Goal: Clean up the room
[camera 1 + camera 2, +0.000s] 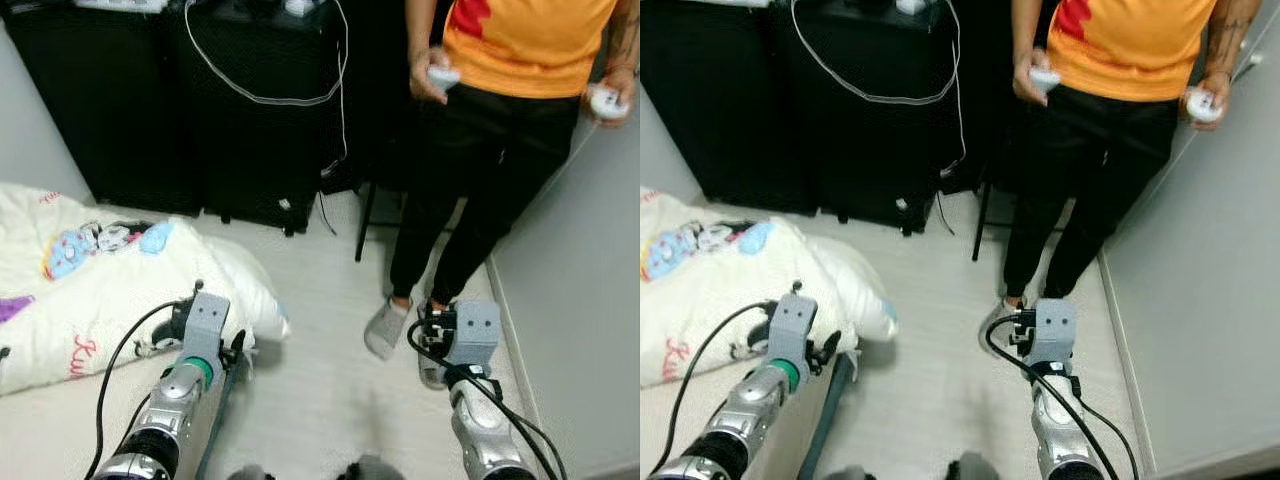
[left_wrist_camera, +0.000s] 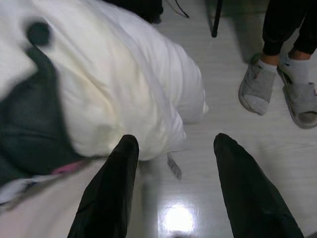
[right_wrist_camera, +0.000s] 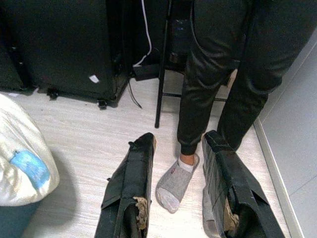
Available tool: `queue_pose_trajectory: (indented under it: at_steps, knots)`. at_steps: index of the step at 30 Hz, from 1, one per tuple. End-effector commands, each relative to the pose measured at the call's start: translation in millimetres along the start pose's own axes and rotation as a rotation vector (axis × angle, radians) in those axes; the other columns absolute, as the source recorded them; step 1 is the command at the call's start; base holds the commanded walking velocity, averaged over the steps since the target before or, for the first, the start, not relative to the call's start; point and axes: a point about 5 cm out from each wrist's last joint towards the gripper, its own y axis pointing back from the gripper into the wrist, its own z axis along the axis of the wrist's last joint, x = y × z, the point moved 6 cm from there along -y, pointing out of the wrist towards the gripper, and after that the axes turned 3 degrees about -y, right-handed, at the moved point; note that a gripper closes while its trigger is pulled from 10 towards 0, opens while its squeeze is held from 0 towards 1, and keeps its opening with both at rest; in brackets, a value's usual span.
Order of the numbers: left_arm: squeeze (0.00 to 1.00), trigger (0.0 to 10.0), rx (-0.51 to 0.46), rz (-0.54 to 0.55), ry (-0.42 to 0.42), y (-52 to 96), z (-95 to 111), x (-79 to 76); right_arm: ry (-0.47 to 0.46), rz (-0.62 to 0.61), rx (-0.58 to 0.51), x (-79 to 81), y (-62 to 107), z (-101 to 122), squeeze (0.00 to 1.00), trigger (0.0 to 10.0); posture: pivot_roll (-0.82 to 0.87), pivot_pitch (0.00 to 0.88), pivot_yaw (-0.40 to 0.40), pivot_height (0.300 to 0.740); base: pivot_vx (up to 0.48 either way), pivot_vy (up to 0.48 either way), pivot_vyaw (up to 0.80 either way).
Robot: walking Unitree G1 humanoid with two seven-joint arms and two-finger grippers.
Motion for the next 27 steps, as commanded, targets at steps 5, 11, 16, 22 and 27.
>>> queue_pose_trajectory:
  at_steps: [5,11,16,22,27]
  knots:
    - [0.00,10.0,-0.069,0.018,0.050,-2.5,21,2.3,-0.001,-0.015,-0.018,-6.0,1.9,4,0.00,10.0,-0.01,0.092,0.028,0.587,0.000,0.000,0.00]
    - [0.00,10.0,-0.202,0.049,0.110,-4.2,67,18.9,0.035,0.018,-0.120,0.2,-5.0,33,0.00,10.0,-0.01,0.098,0.029,0.567,0.000,0.000,0.00]
    - [0.00,10.0,-0.343,0.047,0.144,3.4,117,32.6,0.088,0.039,-0.273,3.1,-9.4,79,0.00,10.0,0.00,0.114,0.032,0.548,0.000,0.000,0.00]
    - [0.00,10.0,-0.494,-0.025,0.083,27.6,166,19.9,0.151,0.035,-0.429,-16.2,5.3,135,0.00,10.0,0.00,0.137,0.034,0.548,0.000,0.000,0.00]
    - [0.00,10.0,-0.493,-0.064,0.137,31.0,170,1.3,0.140,-0.004,-0.310,-51.1,17.3,103,0.00,10.0,-0.02,0.159,0.040,0.548,0.000,0.000,0.00]
